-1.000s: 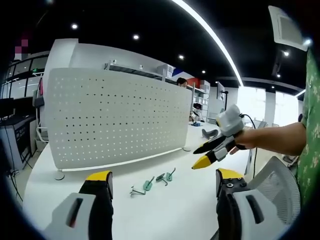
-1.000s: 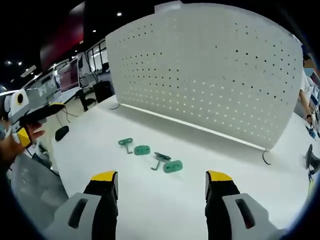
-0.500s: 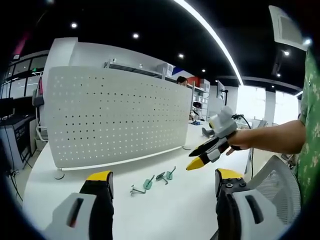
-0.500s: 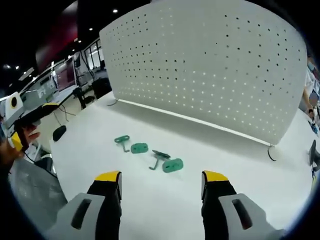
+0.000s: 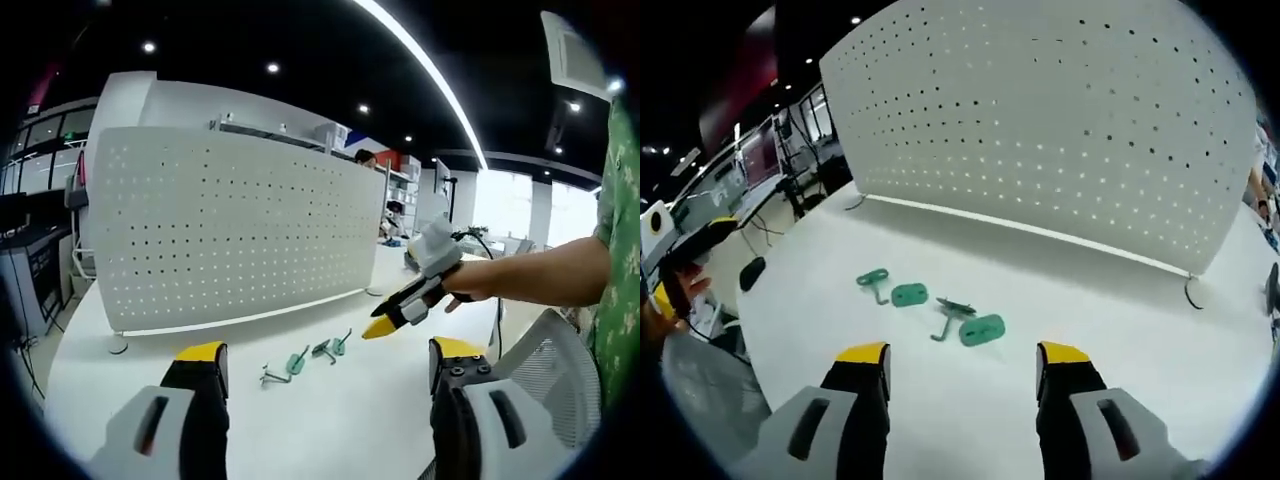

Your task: Insert the hook assembly into the mounting plate slot until the hook locks in place.

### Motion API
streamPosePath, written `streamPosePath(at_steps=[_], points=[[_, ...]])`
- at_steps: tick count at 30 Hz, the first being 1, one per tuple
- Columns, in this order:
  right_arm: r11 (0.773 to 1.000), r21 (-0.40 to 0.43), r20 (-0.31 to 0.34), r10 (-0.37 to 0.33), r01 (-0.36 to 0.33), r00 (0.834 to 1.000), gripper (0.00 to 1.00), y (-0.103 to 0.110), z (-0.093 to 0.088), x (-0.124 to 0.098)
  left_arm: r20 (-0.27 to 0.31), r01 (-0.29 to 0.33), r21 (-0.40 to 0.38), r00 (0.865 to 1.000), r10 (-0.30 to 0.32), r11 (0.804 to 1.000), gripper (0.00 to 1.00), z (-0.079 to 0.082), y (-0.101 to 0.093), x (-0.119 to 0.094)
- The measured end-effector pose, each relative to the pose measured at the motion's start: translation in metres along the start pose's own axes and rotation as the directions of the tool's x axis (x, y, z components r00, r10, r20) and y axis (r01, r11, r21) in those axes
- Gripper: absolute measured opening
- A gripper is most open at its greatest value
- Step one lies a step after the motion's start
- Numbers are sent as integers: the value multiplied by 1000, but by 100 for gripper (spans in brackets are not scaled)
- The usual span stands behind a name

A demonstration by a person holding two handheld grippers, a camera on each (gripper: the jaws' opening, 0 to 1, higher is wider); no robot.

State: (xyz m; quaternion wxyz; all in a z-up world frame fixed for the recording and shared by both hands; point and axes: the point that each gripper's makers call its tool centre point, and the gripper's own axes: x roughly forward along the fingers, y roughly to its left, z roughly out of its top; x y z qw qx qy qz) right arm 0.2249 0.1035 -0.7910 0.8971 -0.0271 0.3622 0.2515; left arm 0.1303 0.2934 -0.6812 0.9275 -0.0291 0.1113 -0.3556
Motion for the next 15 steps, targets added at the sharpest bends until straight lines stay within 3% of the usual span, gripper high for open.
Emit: streamPosePath(at_steps=[15], points=[[999, 47, -25, 0, 1, 1000, 48, -6, -3, 20, -9, 1, -4, 1000, -1, 1000, 83, -2, 1, 1]])
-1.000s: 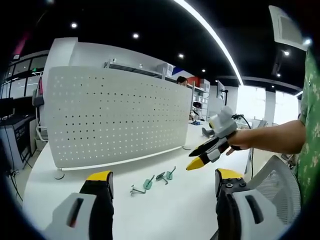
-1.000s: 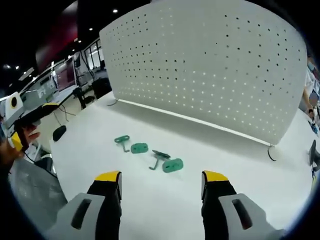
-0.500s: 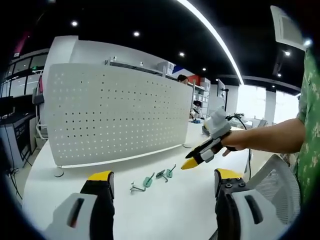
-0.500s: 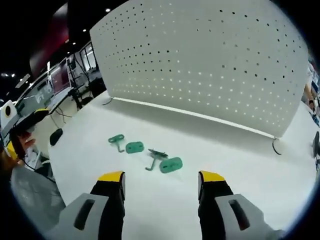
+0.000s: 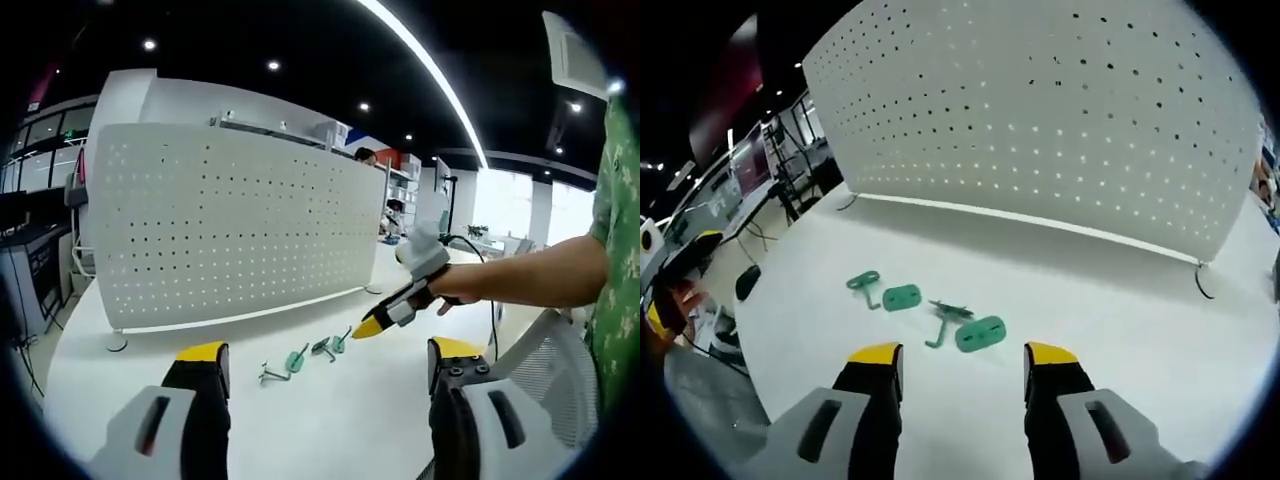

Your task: Insert the hook assembly into the mounting plate slot until the hook locks in place.

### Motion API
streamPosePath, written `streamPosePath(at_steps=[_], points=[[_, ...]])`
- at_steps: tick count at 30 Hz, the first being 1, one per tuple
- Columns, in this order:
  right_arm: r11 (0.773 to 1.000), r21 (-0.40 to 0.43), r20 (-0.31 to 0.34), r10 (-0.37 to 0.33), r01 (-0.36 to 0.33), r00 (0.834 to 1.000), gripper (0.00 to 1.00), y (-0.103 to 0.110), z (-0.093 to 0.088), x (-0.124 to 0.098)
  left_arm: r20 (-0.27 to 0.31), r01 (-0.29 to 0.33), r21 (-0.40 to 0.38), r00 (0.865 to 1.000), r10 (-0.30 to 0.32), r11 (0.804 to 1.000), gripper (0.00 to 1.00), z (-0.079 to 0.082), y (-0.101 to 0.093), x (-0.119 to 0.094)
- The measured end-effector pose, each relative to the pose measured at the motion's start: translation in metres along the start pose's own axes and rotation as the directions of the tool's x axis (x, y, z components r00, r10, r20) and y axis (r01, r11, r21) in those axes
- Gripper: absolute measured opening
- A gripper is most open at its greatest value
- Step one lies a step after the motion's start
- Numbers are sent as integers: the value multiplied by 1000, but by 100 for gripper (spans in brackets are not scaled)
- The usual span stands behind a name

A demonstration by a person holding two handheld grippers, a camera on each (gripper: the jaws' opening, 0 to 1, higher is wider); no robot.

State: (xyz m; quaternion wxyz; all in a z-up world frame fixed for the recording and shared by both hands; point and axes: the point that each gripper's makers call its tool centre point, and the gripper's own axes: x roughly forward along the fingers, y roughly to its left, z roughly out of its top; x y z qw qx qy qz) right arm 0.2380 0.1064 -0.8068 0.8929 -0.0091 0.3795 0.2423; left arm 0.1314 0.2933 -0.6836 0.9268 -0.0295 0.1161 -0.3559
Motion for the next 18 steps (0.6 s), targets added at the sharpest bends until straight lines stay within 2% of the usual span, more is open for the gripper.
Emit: streamPosePath(at_steps=[16, 18], points=[[997, 72, -23, -17, 19, 1000, 34, -9, -2, 17, -19, 4, 1, 1000, -4, 1000, 82, -4, 0, 1], [997, 75, -29, -24, 26, 999, 30, -11, -1, 18, -19, 5, 0, 1000, -5, 1000, 81, -4, 0, 1]])
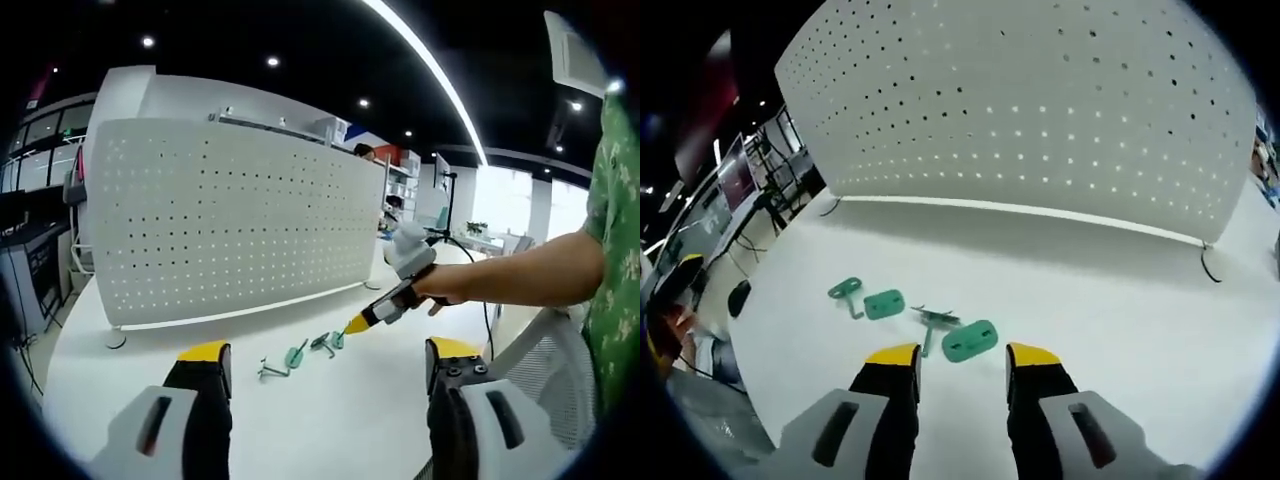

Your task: Insert the hook assembly into the mounting plate slot until the hook locks in place.

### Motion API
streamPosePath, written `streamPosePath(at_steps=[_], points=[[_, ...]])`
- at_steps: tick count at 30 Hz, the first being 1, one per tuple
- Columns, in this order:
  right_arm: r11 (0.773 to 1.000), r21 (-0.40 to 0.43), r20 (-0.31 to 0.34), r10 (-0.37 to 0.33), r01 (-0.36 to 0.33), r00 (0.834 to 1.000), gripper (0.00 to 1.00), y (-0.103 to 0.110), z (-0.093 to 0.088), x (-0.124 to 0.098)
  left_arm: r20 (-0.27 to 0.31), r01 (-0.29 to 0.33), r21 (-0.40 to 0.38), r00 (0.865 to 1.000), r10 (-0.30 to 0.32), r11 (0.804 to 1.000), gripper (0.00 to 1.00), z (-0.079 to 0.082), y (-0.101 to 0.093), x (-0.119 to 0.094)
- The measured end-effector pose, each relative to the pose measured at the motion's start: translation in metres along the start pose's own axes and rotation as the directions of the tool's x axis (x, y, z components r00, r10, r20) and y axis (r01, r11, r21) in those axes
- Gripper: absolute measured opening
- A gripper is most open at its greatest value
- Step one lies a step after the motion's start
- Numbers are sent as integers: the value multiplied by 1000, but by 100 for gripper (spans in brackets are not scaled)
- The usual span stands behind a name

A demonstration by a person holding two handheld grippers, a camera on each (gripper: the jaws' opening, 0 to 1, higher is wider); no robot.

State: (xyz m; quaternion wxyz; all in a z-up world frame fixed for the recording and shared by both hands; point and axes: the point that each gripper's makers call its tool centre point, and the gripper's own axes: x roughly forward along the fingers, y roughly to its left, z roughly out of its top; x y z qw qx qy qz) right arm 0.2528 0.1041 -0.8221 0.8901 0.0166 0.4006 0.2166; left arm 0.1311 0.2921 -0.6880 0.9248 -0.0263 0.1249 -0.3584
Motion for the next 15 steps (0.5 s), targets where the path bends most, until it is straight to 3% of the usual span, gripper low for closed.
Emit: streamPosePath(at_steps=[15], points=[[999, 32, -24, -18, 19, 1000, 19, -5, 1, 11, -6, 3, -2, 1000, -3, 1000, 80, -2, 0, 1]])
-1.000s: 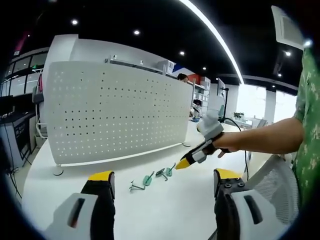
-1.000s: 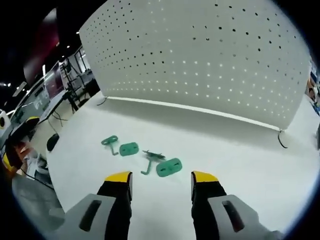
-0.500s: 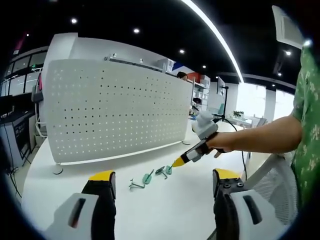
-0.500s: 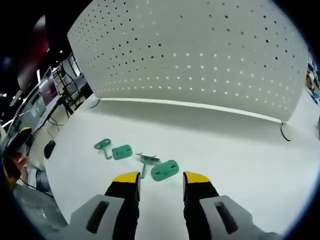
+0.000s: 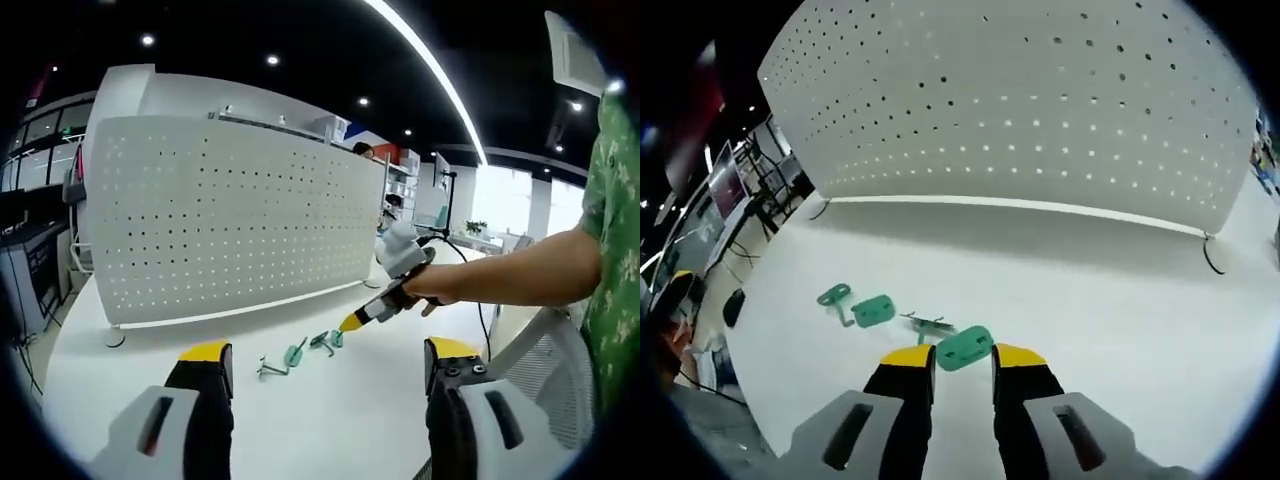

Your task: Insert the hook assembly into the mounting plate slot until the hook locks in place.

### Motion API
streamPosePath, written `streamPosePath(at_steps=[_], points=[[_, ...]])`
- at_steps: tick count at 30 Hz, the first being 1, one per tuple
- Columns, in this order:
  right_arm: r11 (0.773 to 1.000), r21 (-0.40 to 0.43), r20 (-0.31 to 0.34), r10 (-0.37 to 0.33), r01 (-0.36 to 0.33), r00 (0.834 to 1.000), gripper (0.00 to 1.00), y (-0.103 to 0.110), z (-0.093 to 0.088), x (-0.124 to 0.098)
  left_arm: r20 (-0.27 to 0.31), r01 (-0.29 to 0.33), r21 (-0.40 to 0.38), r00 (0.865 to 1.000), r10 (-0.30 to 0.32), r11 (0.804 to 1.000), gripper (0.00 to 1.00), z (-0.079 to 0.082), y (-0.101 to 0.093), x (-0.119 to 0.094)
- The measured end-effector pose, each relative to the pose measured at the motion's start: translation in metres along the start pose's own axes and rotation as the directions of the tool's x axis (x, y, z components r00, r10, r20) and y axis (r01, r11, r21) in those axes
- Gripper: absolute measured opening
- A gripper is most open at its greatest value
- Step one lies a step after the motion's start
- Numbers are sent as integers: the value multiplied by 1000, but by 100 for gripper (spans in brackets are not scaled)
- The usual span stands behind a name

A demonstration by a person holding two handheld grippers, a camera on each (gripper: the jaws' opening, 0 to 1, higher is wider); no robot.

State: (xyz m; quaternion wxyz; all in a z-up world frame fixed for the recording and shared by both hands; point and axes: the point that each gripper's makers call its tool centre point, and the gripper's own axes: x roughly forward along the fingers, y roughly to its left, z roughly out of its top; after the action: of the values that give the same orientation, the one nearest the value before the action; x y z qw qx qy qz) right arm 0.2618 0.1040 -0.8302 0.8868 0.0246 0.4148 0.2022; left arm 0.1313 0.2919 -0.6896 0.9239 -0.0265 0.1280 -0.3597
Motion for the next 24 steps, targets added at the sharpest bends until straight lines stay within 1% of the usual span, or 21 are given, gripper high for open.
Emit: streamPosePath(at_steps=[2, 9, 19, 21, 24], points=[[1000, -9, -4, -6, 6, 1000, 17, -2, 0, 2, -1, -1, 0, 1000, 1, 1000, 80, 0, 0, 0], [1000, -10, -12, -5, 5, 1000, 14, -1, 1, 3, -12, 1, 7, 1000, -1, 1000, 80, -2, -1, 0], [1000, -9, -26, -1, 1, 1000, 13, 0, -4, 5, -14, -1, 11, 1000, 1, 1000, 80, -5, -7, -5], [1000, -7, -27, 0, 0, 1000, 13, 0, -5, 5, 1, -3, -11, 1000, 3, 1000, 80, -4, -6, -7], [1000, -8, -24, 1, -1, 1000, 13, 0, -5, 6, 3, -9, -10, 1000, 9, 1000, 80, -4, -6, -8]])
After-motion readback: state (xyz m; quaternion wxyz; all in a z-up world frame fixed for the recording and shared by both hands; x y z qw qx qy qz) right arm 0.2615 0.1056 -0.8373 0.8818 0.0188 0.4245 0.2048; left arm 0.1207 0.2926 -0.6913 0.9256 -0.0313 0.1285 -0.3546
